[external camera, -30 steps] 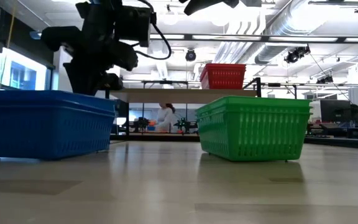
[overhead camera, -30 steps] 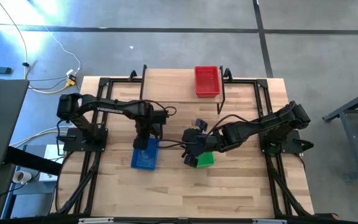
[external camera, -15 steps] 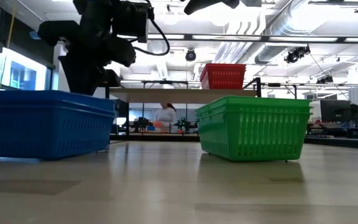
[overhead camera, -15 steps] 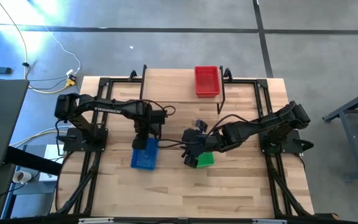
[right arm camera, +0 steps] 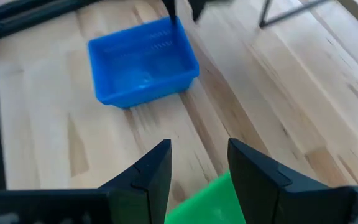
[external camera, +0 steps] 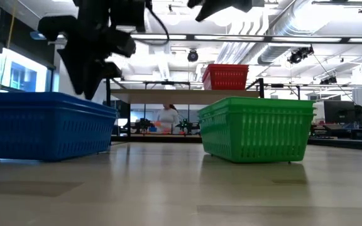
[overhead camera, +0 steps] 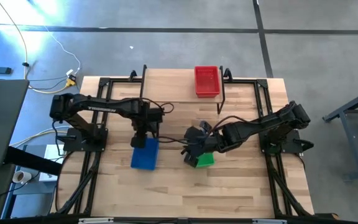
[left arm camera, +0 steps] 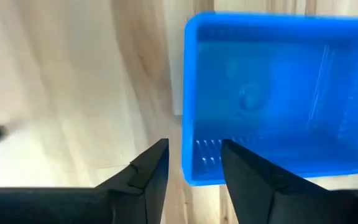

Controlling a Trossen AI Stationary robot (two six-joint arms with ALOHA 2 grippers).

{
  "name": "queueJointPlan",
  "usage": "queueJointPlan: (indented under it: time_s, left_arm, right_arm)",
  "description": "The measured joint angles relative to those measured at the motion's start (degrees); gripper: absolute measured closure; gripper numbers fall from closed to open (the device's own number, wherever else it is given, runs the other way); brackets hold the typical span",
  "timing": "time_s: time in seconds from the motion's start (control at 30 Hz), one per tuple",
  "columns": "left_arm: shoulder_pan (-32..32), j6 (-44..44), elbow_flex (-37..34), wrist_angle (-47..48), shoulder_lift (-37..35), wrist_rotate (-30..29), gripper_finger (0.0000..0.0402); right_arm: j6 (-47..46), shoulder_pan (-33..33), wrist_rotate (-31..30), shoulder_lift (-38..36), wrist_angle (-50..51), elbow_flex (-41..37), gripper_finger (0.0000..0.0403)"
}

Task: Stack baskets on shelf by color
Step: Put the stacked green baskets on the shelf

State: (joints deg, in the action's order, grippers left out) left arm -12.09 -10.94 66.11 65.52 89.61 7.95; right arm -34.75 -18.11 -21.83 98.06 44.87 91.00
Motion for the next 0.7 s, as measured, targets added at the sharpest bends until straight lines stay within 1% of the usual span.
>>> queueJointPlan:
  time_s: [0.13,0.37,0.5,0.7]
  left_arm:
    - [0.01,0.33,0.88,0.22,-2.71,-1.32,0.0265]
    - [0.66,4.94,1.22,-0.51,-7.90,-1.62,0.0265]
    - [2.39,6.28,1.22,-1.59,-11.87,-2.31,0.0266]
    - [6.42,8.58,1.22,-2.84,-18.27,-6.44,0.0266]
  right_arm:
    - [-3.97,0.00,-1.06,0.00,4.31,0.00,0.0258]
    - [-9.88,0.00,-1.97,0.00,10.96,0.00,0.0258]
    - [-15.72,-0.02,-2.55,0.00,15.18,0.00,0.0258]
    - [-25.32,-0.05,-3.69,0.00,20.80,0.00,0.0258]
